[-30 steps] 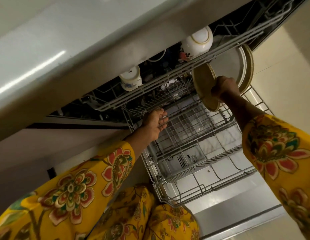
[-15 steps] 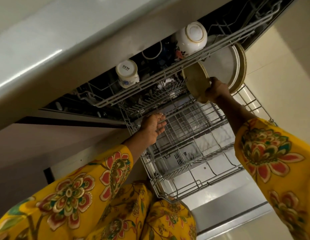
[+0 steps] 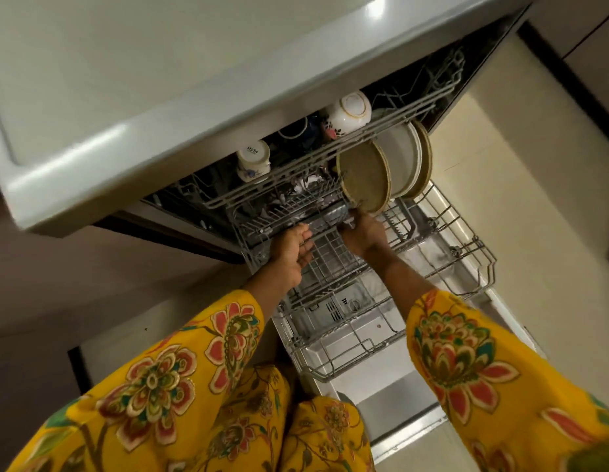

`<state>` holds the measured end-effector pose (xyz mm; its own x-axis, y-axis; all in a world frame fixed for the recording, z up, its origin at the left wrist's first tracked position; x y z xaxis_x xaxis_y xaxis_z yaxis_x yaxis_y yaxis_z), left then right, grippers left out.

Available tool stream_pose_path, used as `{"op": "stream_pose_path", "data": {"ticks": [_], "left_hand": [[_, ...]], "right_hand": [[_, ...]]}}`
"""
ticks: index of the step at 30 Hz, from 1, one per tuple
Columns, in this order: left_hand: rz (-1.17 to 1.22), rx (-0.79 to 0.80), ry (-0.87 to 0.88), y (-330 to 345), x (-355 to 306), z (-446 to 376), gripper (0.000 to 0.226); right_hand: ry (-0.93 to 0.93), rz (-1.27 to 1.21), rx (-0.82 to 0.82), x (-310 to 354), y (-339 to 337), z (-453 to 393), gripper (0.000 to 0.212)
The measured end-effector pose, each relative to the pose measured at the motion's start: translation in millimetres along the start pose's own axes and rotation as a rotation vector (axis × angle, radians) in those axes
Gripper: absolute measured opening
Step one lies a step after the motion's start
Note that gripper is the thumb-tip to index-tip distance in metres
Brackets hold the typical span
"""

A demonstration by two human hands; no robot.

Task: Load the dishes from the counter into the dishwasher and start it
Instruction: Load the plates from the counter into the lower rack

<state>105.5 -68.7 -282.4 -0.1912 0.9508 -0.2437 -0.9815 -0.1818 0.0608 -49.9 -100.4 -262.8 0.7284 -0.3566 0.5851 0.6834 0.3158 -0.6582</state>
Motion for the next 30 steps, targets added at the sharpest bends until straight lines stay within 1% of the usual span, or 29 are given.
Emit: {"op": "stream_pose_path", "data": {"ticks": [4,7,8,12,17,24,30], "left_hand": [[0.055,0.023,0.034,-14.7,5.9,33.8,0.033],[0.1,0.024,0.067,-30.6,11.5,66.8,0.02],[0.124,0.018,0.083,-37.1,12.9,78.0,0.02],[0.211,0.022,0.146,-63.1,17.8,124.1,0.029],[0.284,0.024,0.229,-102.0,21.7,179.2,0.032],[0.434,-0.001,0.32,-185.0,18.6,239.5,0.027],[0.577,-0.065,0.414,-290.6,19.8,280.5,0.024]], "right_hand": [[-0.044,-0.029,0.015,34.9,-3.0,40.1,0.05],[-0.091,-0.025,0.019,62.8,-7.5,72.3,0.052],[-0.112,-0.022,0.015,72.0,-9.2,83.0,0.054],[-0.144,-0.042,0.017,105.0,-11.7,122.7,0.058],[-0.207,-0.057,0.034,158.7,-3.7,164.3,0.056],[-0.368,-0.088,0.062,248.2,35.3,210.6,0.053],[-0.474,-0.101,0.161,332.1,97.8,244.5,0.056]]}}
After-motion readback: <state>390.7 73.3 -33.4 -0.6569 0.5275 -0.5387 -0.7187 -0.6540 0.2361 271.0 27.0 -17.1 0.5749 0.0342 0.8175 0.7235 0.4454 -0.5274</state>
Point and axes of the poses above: each hand's wrist, its own z-axis away from the middle knuckle, its own y-axis out of the palm, x = y × z, the point moved 10 cm from there along -z, towards the middle knuckle, and after that the axes turned 14 degrees about -y, right-handed, at the moved point
